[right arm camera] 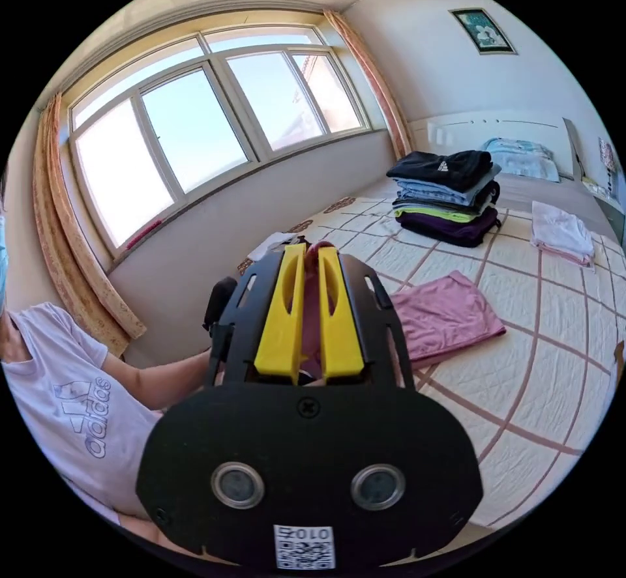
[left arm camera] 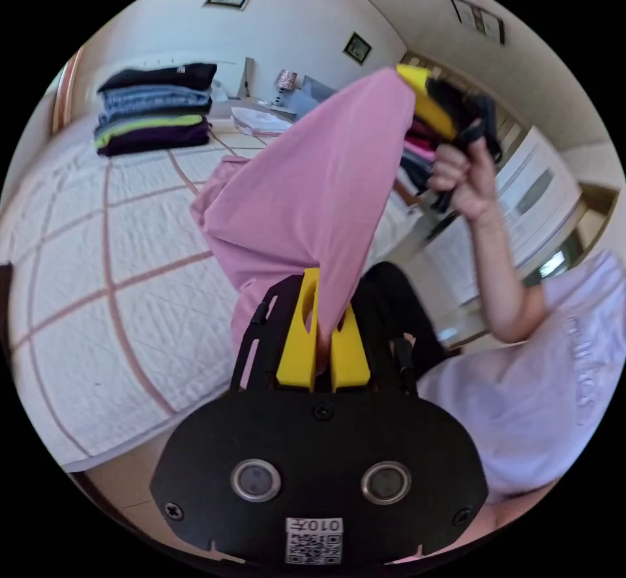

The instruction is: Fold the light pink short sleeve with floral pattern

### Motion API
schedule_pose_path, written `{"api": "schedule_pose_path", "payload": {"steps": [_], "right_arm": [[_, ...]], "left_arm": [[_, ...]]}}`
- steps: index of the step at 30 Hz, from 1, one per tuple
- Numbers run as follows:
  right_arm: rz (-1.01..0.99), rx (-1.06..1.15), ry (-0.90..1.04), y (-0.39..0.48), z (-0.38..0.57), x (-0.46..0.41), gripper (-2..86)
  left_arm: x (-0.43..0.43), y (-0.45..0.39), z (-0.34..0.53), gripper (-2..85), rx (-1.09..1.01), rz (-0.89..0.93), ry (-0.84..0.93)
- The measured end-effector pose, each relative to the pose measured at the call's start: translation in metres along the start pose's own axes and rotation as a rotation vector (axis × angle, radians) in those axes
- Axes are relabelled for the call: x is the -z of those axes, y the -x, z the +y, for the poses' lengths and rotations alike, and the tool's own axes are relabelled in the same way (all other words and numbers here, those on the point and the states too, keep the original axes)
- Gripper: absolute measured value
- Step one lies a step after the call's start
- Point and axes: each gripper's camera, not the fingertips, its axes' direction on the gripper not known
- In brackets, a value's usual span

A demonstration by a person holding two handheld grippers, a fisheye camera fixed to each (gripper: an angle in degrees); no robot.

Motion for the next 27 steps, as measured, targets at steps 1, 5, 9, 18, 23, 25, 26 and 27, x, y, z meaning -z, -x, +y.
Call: {"api": "schedule_pose_path", "payload": {"steps": [1, 5, 9, 18, 23, 25, 26, 27], "right_arm": [[-0.002, -0.020, 0.035, -0.007, 0.000, -0.005, 8.1], [-0.086, -0.071, 0.049, -0.017, 0.023, -0.022, 10.8], [0.021, -0.128, 0.103, -0.021, 0.071, -0.048, 10.2], [-0.029, -0.238, 0.341, 0.000, 0.114, -0.134, 19.7], [-0.083, -0.348, 0.271, -0.019, 0.109, -0.129, 5.7], [-0.132, -0.339, 0.239, -0.027, 0.110, -0.108, 4.7], [-0.150, -0.316, 0.215, -0.028, 0.109, -0.088, 4.3], [-0.157, -0.300, 0.167, -0.028, 0.109, -0.064, 3.9]], "left_arm": [[0.014, 0.037, 0.009, 2.9, 0.131, 0.302, -0.089], [0.053, 0.124, 0.072, 5.2, 0.564, 0.764, -0.573], [0.082, 0.129, 0.075, 5.7, 0.561, 0.643, -0.555], [0.101, 0.107, 0.033, 6.0, 0.468, 0.710, -0.577], [0.105, 0.096, 0.020, 6.0, 0.419, 0.811, -0.580], [0.129, 0.110, 0.029, 6.0, 0.446, 0.774, -0.671], [0.150, 0.120, 0.035, 5.9, 0.463, 0.705, -0.722], [0.160, 0.125, 0.038, 5.9, 0.470, 0.669, -0.744]]}}
